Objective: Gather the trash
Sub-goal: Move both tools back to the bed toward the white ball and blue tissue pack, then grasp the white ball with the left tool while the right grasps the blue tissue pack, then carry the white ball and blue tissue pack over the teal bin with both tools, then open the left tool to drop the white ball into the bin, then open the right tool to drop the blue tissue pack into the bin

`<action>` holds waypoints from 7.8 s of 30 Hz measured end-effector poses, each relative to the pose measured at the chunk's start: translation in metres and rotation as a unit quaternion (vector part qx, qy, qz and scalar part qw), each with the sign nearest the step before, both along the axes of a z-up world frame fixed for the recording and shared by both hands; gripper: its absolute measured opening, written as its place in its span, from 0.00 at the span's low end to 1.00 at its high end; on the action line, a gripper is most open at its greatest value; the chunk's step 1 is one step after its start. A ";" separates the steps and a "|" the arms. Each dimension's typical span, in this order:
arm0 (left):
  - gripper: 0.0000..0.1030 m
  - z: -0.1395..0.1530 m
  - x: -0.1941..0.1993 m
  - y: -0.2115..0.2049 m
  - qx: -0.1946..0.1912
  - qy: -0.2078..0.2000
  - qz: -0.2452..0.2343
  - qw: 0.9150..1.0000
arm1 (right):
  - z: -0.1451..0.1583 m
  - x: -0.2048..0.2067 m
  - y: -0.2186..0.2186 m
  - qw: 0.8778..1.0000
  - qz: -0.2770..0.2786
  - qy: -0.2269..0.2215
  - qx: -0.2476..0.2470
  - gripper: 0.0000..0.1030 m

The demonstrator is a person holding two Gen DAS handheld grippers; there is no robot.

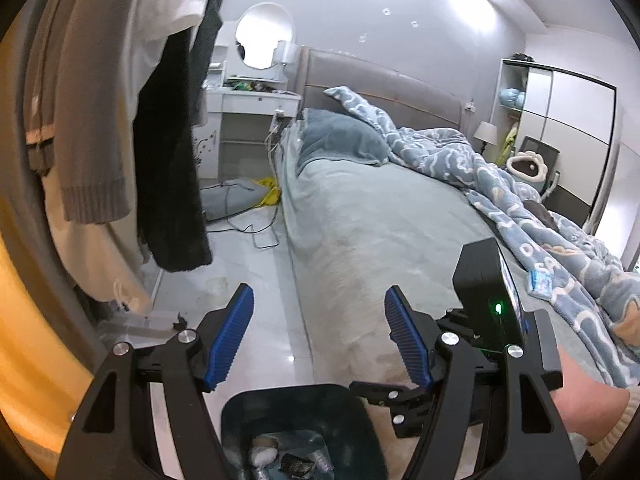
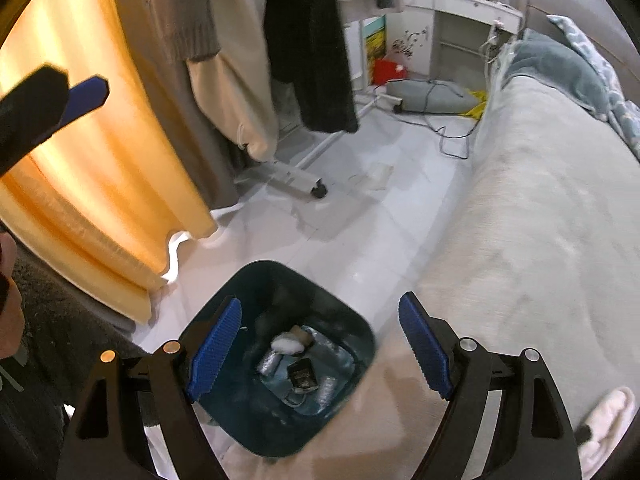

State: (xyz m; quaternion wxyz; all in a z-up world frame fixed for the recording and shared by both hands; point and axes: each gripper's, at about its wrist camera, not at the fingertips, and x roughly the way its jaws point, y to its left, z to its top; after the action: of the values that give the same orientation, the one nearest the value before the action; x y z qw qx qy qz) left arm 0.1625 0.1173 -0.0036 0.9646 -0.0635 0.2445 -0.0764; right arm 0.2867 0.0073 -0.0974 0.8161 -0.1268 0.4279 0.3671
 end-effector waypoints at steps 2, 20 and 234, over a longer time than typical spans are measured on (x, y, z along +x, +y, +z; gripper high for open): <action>0.69 0.001 0.002 -0.008 -0.001 -0.004 -0.007 1.000 | 0.007 0.003 -0.014 1.000 -0.013 -0.008 0.004 0.80; 0.77 -0.003 0.037 -0.099 -0.005 -0.002 -0.101 0.995 | 0.043 0.021 -0.167 0.985 -0.161 -0.056 0.030 0.80; 0.65 -0.054 0.074 0.080 0.021 0.130 0.037 0.991 | -0.119 -0.028 0.100 0.982 0.048 0.118 -0.138 0.86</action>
State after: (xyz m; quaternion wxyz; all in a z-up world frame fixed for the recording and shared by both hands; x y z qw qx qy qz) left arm 0.2368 0.1977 -0.0571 0.9279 -0.0616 0.3668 -0.0263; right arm 0.2589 0.1072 -0.2163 0.7160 -0.2145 0.5614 0.3553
